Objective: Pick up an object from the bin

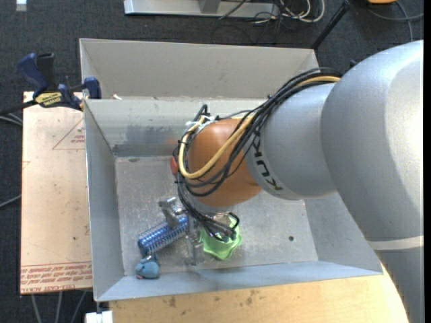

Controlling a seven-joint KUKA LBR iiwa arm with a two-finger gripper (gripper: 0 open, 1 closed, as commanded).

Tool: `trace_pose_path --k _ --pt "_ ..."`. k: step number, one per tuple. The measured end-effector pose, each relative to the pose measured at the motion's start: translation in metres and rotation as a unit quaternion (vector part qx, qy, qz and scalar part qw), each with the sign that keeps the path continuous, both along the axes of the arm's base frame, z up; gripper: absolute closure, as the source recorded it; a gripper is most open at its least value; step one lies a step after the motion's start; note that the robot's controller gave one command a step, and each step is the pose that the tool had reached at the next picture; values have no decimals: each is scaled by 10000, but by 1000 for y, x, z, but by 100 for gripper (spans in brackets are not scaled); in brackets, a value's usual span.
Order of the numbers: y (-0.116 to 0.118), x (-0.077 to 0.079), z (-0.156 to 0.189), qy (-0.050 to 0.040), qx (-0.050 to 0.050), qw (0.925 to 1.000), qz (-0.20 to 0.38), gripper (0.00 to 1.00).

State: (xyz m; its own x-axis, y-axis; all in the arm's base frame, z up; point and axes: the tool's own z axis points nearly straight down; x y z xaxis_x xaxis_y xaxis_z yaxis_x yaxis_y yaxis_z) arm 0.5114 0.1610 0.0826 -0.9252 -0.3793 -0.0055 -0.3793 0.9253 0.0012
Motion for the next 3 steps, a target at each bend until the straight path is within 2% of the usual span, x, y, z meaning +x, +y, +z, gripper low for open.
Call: trace_pose_path --k 1,2,3 --pt "32 0 -12 3 7 9981 -609 0" --pt "30 -1 -13 23 -5 9980 -625 100" --pt "16 8 114 -14 1 9989 -464 100"
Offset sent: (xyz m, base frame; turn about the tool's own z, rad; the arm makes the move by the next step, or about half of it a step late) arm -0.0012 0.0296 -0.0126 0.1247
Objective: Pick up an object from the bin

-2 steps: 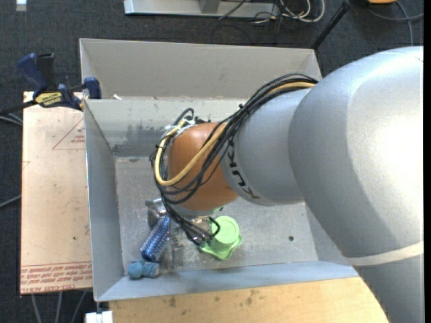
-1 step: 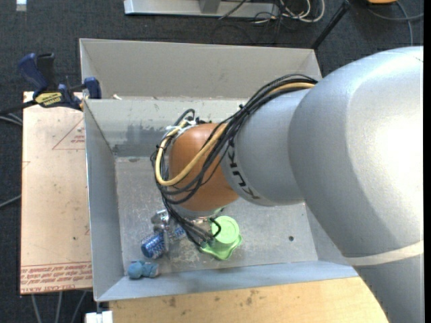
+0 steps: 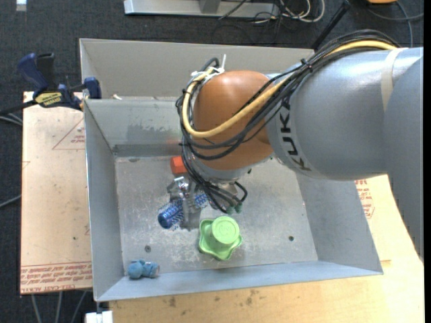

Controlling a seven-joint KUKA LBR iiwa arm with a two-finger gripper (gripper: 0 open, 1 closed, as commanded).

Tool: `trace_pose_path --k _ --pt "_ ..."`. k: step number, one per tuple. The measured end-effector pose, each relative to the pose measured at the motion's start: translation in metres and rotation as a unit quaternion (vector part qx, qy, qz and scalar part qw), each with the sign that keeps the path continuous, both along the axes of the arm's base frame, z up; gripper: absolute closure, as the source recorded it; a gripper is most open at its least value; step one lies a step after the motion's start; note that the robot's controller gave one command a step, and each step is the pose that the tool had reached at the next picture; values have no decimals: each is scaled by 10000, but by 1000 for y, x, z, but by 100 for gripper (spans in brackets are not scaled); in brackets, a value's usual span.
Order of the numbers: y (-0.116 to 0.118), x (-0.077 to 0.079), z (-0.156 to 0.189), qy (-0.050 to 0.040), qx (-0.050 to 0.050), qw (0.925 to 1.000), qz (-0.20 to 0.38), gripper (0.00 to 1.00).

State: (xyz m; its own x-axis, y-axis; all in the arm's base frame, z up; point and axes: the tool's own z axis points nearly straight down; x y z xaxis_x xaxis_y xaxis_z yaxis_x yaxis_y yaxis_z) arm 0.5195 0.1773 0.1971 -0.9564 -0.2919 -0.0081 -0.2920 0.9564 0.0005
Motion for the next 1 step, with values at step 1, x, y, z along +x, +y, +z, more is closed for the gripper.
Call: trace_pose_path --k 1 --pt "-7 -28 82 1 2 9999 -125 100"
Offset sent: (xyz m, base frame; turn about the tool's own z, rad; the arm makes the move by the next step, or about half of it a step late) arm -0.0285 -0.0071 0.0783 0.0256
